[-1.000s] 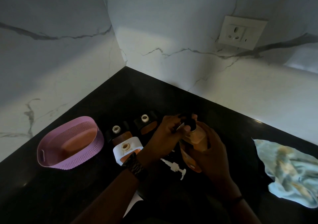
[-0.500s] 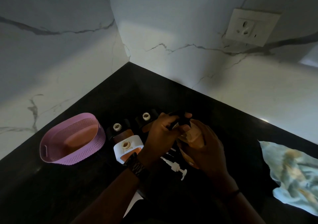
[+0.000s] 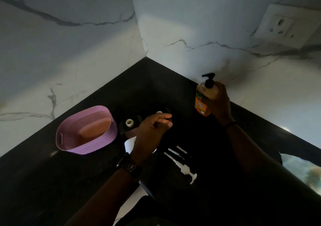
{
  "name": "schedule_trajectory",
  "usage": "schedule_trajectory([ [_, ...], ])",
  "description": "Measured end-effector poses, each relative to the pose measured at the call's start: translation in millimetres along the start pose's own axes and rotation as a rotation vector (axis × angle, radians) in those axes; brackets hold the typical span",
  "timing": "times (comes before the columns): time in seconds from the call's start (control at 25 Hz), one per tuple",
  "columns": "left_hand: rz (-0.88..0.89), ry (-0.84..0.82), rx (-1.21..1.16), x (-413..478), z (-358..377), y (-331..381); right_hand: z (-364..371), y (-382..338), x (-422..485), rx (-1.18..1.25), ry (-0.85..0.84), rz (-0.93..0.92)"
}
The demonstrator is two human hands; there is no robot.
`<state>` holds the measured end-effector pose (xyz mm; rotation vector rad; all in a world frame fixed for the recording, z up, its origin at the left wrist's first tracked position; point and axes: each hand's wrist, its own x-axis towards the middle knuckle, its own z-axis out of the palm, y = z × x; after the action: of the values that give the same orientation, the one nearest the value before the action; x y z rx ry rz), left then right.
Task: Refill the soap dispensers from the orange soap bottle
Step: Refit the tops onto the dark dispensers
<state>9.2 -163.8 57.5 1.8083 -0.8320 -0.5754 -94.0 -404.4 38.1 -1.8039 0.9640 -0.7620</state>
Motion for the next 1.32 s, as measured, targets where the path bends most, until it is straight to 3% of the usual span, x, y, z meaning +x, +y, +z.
schedule_trajectory([
  [0.2,-0.004,0.014,0.185,-19,-25,-15,-1,15,14,-0.108,-0.103,-0.062],
  [0.28,-0.053,-0.027,0.338,-29,-38,-34,-5,28,-11,-0.161,-0.035,-0.082],
  [0.36,-0.044,-0.065,0.548,-40,-49,-57,-7,37,-58,-0.212,0.006,0.000],
  [0.44,-0.026,-0.094,0.612,-51,-57,-76,-4,52,-108,-0.249,-0.137,0.102],
  [0.56,-0.090,-0.089,0.616,-57,-66,-95,-5,74,-157,-0.386,-0.390,0.187],
  [0.8,-0.187,-0.164,0.369,-49,-88,-111,-13,84,-187,-0.519,-0.484,0.244],
  [1.04,-0.148,-0.181,0.246,-47,-90,-110,1,87,-181,-0.546,-0.452,0.199],
  [1.32,-0.121,-0.150,0.208,-49,-90,-116,14,38,-186,-0.172,-0.269,0.163],
])
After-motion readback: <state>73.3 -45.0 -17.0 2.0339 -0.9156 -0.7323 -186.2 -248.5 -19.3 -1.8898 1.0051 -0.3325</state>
